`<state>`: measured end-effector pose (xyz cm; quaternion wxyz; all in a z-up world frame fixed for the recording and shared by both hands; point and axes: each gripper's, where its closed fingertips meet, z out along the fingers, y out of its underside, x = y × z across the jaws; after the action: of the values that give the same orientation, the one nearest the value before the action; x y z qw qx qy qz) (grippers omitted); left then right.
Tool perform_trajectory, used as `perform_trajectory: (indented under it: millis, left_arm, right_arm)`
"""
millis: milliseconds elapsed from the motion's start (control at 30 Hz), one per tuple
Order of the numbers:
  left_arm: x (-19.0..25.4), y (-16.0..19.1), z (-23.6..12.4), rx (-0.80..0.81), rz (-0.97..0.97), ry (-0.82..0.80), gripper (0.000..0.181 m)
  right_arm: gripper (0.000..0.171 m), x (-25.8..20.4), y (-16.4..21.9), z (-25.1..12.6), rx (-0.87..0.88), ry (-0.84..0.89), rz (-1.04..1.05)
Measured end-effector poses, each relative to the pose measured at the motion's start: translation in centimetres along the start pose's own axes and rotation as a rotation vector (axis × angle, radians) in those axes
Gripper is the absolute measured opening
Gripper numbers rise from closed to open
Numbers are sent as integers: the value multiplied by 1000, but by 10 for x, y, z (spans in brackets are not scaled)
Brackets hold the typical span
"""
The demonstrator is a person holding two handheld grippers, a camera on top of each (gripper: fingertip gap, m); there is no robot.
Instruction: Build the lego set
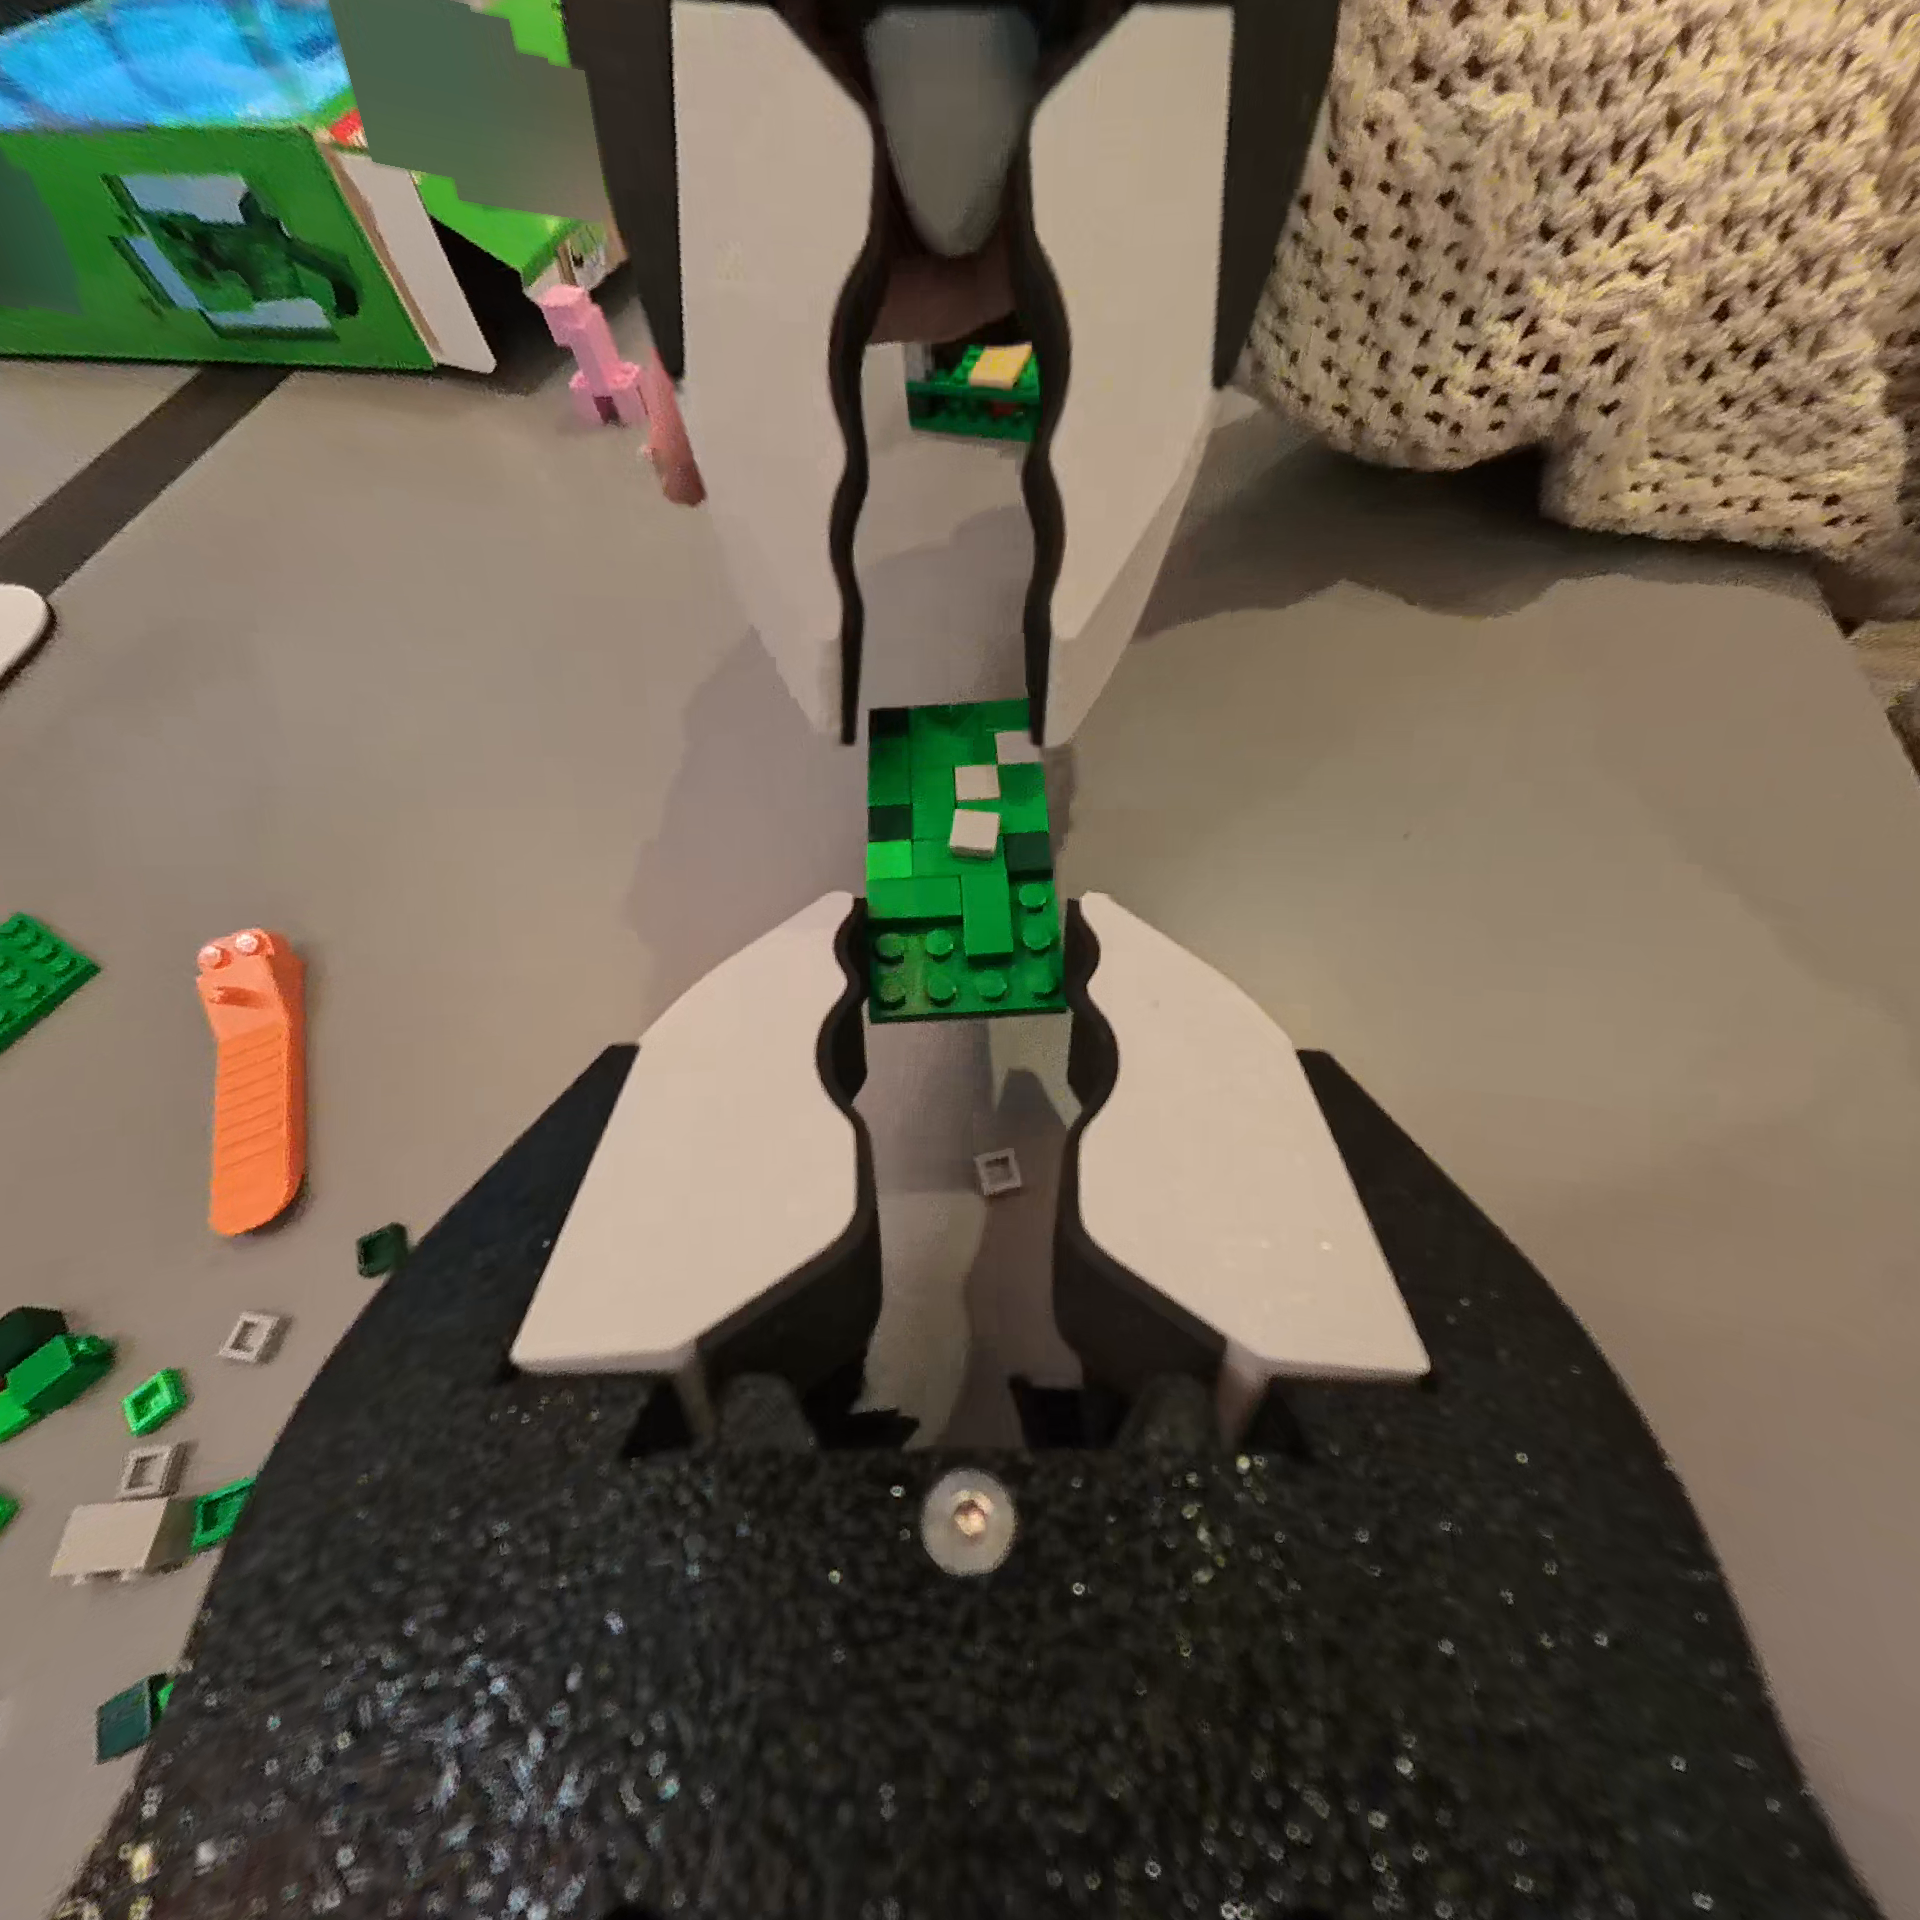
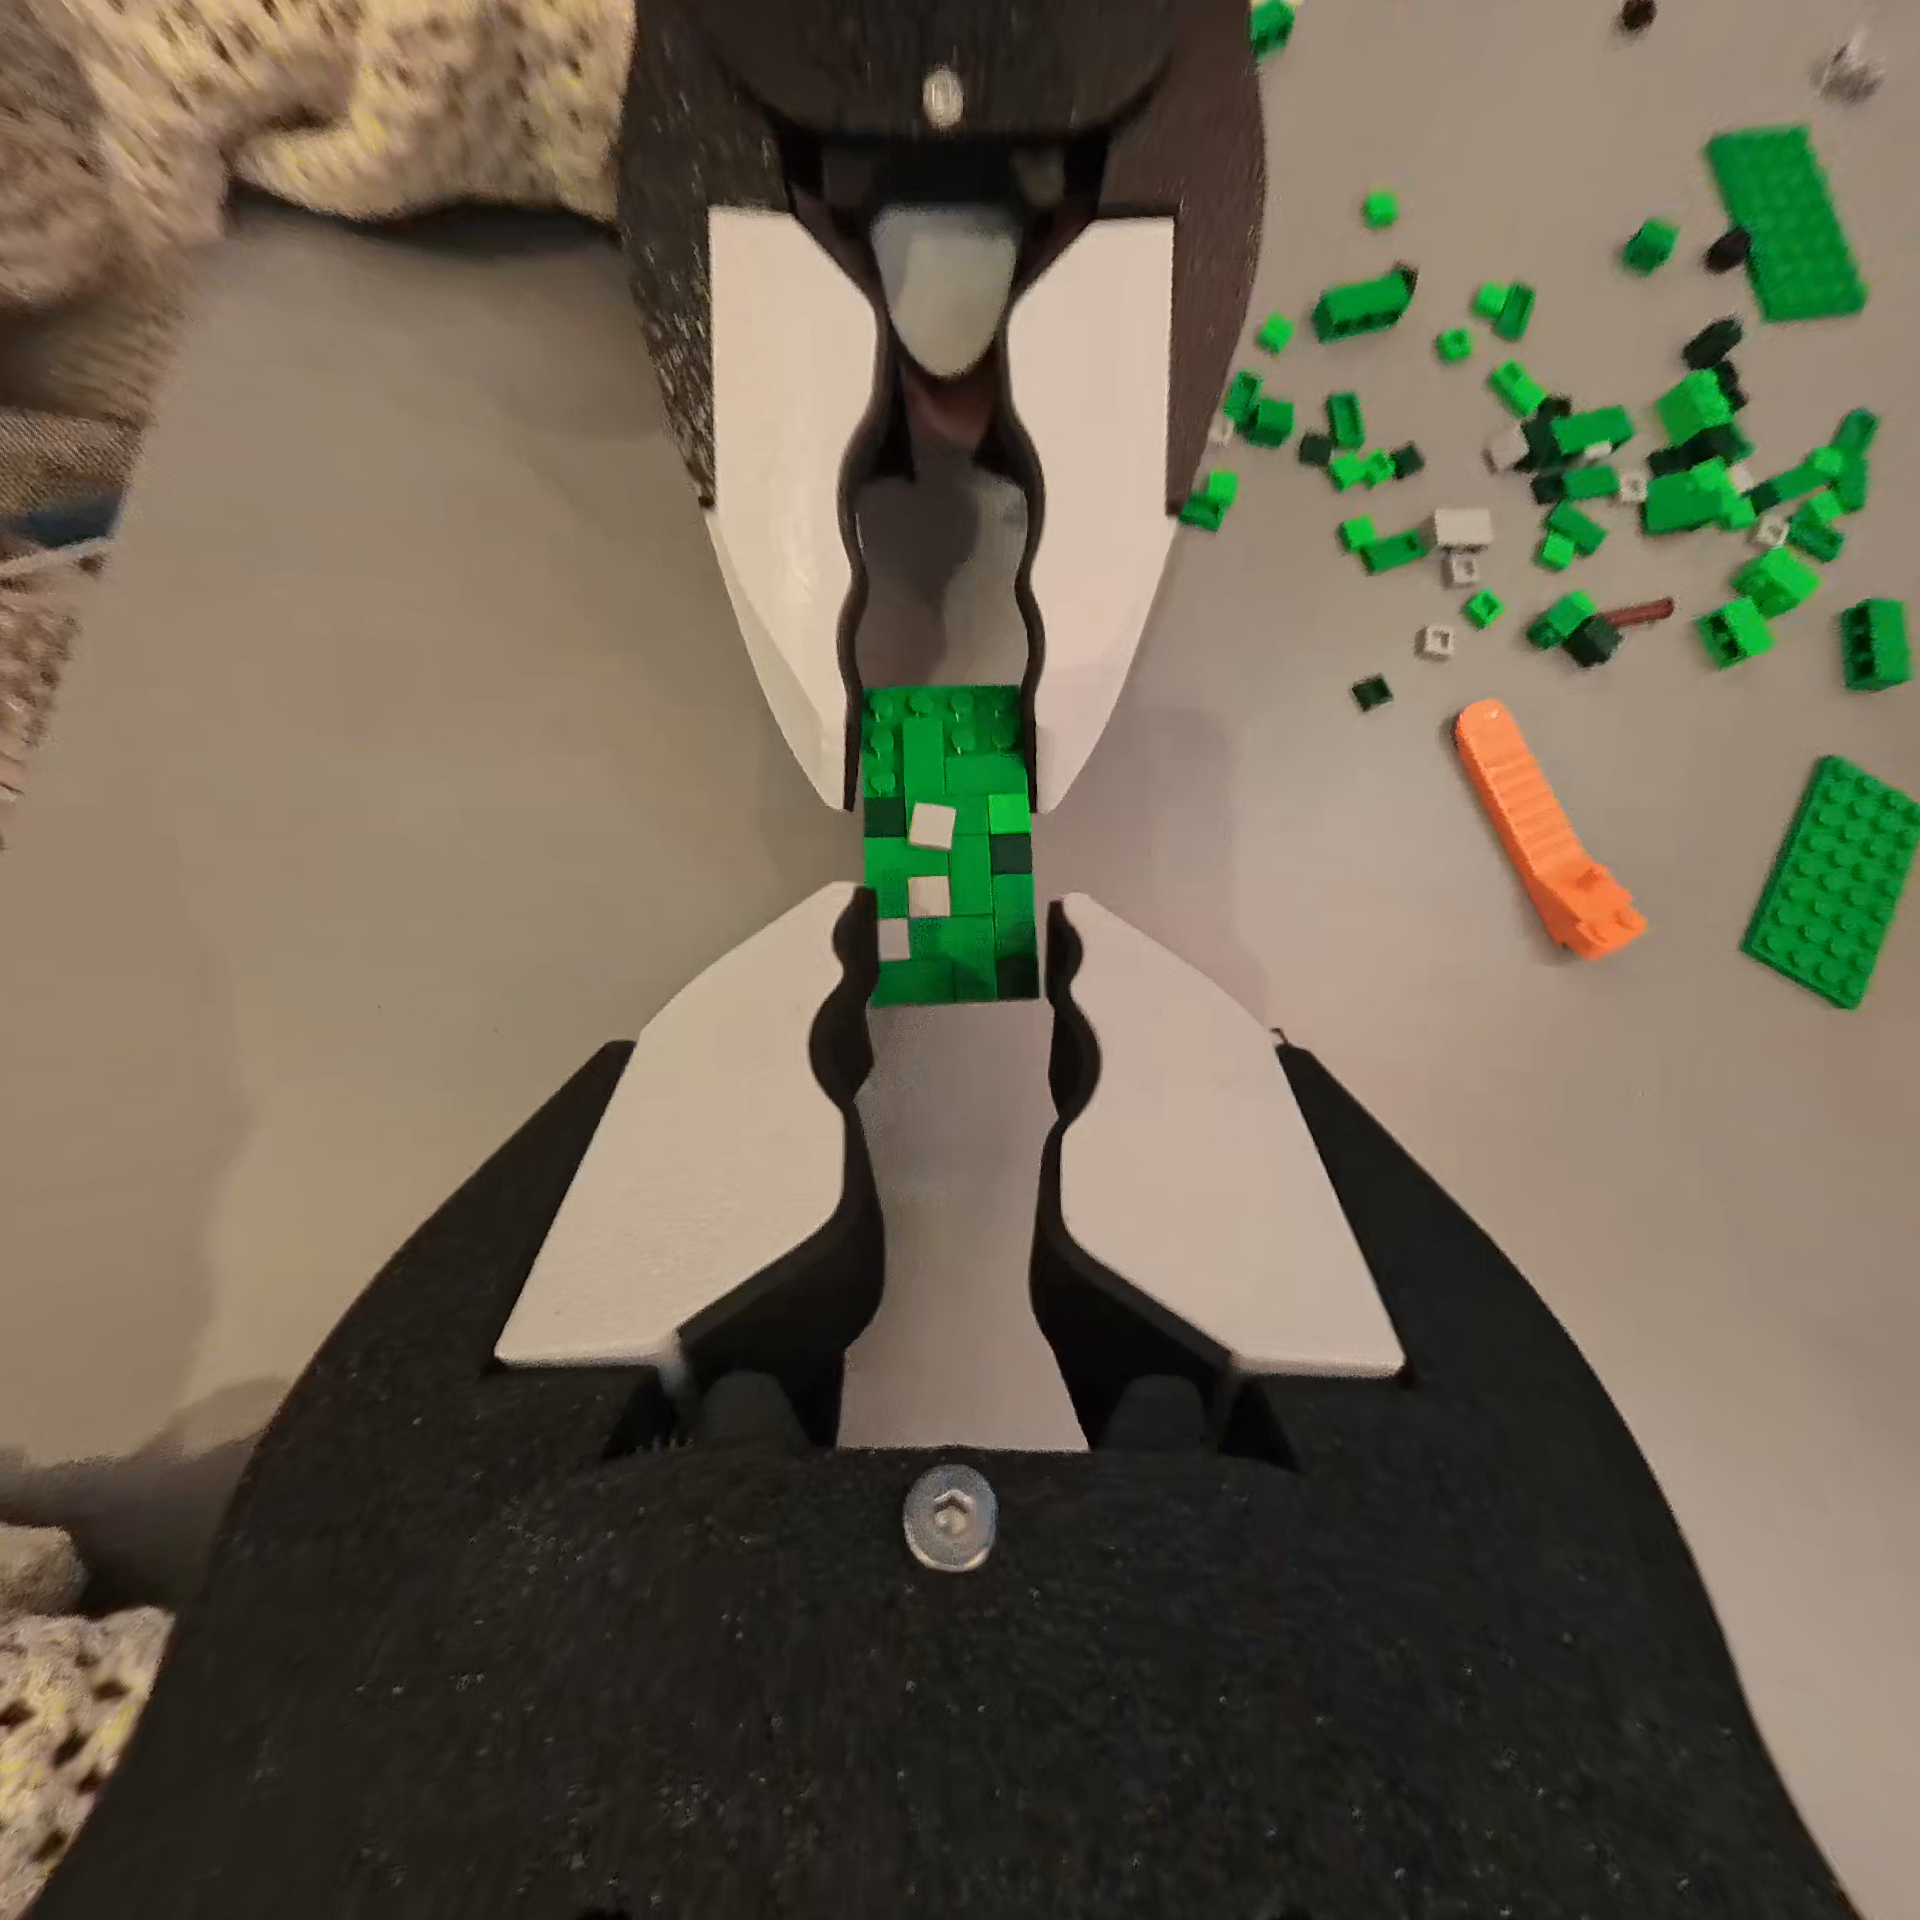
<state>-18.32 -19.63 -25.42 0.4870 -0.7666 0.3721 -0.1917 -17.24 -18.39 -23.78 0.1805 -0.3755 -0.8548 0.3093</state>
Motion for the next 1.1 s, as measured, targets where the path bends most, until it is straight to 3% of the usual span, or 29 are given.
perform_trajectory:
  millis: [267,500,767,1100]
  left_arm:
    - [4,-2,2,-12,42,-13,35]
    - [5,-5,0,3,38,-7,35]
    - [6,-7,0,13,36,-6,35]
    - [6,-8,0,23,13,2,35]
  right_arm:
    - [26,-10,-9,4,29,-60,14]
    - [8,-12,-8,12,2,-64,-9]
    - [1,-18,-15,14,2,-52,-61]
    - [3,-18,-17,17,-13,-10,-92]
